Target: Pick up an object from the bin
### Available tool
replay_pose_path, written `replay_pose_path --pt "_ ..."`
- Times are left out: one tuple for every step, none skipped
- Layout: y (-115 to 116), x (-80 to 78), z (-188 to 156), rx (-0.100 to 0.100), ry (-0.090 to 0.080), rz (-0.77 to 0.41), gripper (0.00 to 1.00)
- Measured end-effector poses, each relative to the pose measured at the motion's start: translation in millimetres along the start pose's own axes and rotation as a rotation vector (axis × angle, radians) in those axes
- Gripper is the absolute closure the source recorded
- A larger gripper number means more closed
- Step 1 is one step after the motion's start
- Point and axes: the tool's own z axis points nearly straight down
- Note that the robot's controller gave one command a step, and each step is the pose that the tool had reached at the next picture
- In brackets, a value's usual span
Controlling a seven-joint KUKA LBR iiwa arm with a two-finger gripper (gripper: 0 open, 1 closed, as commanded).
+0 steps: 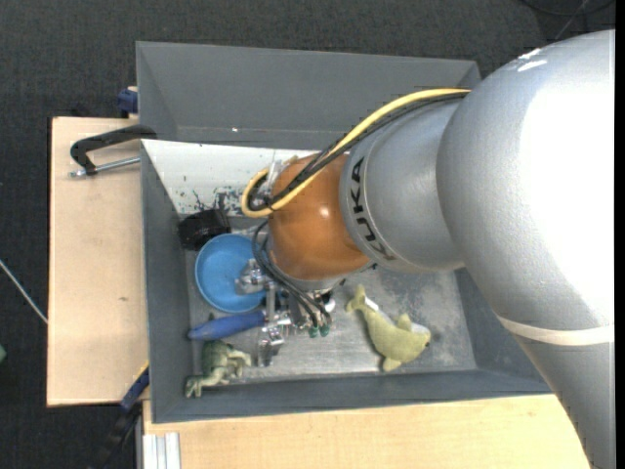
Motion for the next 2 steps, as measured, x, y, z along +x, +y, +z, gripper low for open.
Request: replay_pose_path --pt "1.1 -4.2 -6.7 0.000 -0.013 -0.003 1.00" --pt "17.2 -21.3 -130.8 0.003 0.000 0.002 1.00"
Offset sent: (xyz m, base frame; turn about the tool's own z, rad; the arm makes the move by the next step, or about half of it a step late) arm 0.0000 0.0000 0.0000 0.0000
